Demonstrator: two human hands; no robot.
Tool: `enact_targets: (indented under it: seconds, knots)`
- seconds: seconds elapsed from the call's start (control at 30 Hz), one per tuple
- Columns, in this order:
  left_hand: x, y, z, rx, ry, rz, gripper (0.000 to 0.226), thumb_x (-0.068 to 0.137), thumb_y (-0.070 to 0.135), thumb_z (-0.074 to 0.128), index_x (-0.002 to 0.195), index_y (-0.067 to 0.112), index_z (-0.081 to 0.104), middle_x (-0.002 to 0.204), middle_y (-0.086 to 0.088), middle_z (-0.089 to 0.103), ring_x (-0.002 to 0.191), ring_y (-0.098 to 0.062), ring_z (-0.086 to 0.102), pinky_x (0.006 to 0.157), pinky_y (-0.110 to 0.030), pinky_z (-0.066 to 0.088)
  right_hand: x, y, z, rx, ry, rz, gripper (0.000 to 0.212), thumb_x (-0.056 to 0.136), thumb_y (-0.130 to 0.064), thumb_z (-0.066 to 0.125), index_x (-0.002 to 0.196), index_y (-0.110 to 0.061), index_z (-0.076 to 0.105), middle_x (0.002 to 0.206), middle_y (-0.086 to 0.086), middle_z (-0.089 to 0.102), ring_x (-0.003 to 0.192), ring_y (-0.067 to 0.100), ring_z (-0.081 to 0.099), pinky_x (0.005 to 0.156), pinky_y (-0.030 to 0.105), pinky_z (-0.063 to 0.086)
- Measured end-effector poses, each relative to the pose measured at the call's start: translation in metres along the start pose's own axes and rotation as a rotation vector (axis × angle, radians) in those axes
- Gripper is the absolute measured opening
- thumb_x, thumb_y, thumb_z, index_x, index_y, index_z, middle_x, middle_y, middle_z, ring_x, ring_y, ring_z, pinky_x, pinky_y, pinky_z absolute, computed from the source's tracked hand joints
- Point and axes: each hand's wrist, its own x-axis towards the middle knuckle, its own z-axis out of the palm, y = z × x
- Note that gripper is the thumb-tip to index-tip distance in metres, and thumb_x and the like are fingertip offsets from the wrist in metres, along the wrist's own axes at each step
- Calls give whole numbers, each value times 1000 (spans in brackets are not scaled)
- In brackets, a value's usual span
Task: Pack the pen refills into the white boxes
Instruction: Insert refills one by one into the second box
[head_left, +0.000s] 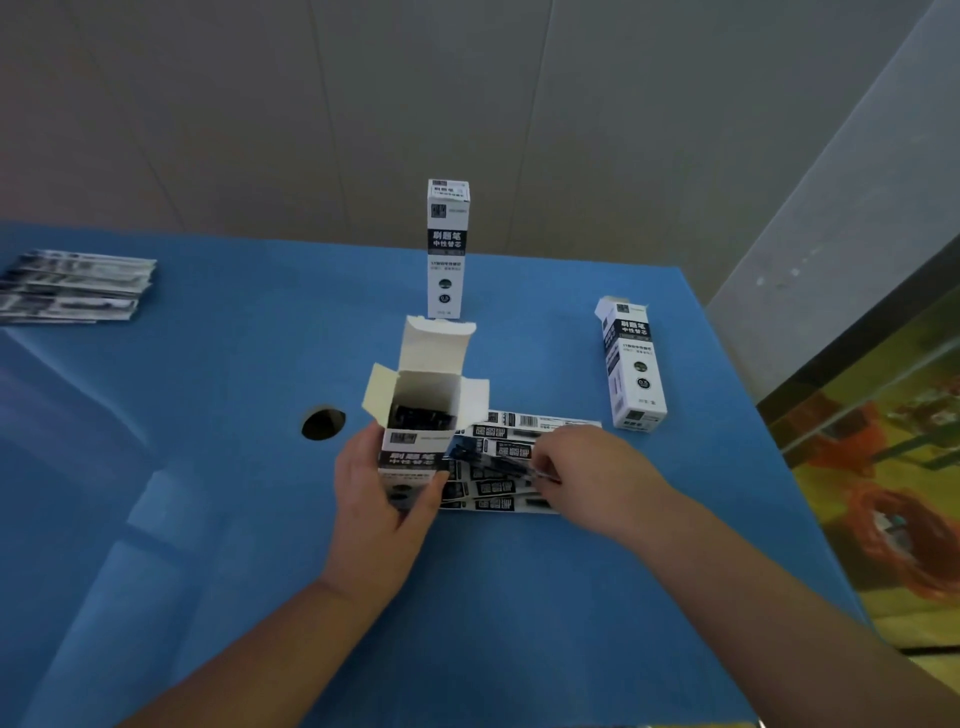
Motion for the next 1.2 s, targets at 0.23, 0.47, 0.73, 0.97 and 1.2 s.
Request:
enact_targets:
  seconds: [0.23, 0.47, 0.73, 0.97, 1.2]
  knots:
    - [1, 3, -1, 6, 18, 15, 59, 87, 50, 70, 133, 67, 36, 131, 26, 47, 128, -35, 55, 103, -64, 51, 2, 6, -15, 85, 9, 54, 43, 93, -39, 65, 63, -23, 39, 66, -3, 48, 59, 12, 45, 49, 30, 27]
    - [2, 5, 1, 50, 20, 50, 54, 87, 49, 68, 134, 34, 47, 125, 41, 42, 122, -34, 56, 102, -63, 50, -10, 7, -46, 185, 95, 83, 36, 97, -41, 62, 70, -24, 46, 75, -3, 51, 62, 9, 52, 51, 28, 33]
    - [0, 6, 3, -21, -6, -8, 67, 85, 46, 71, 140, 18, 45, 134, 18, 46, 127, -39, 55, 101, -66, 52, -52, -4, -105, 943, 349, -48, 12, 81, -37, 75, 93, -37, 79, 94, -14, 79, 91, 8, 75, 76, 21, 57]
    - [-3, 14, 1, 116, -60, -18, 67, 88, 36, 71, 139, -3, 50, 132, -12, 48, 129, -37, 49, 107, -63, 47, -57, -46, -115, 1296, 506, -260, 8, 84, -28, 75, 89, -24, 80, 93, -1, 80, 89, 22, 77, 81, 33, 62]
    - [-3, 18, -2, 162, -106, -4, 62, 94, 42, 68, 138, 1, 54, 132, -12, 52, 128, -31, 48, 107, -57, 47, -42, -72, -108, 945, 468, -215, 5, 89, -31, 74, 88, -33, 79, 74, -31, 71, 71, -8, 69, 71, 15, 53]
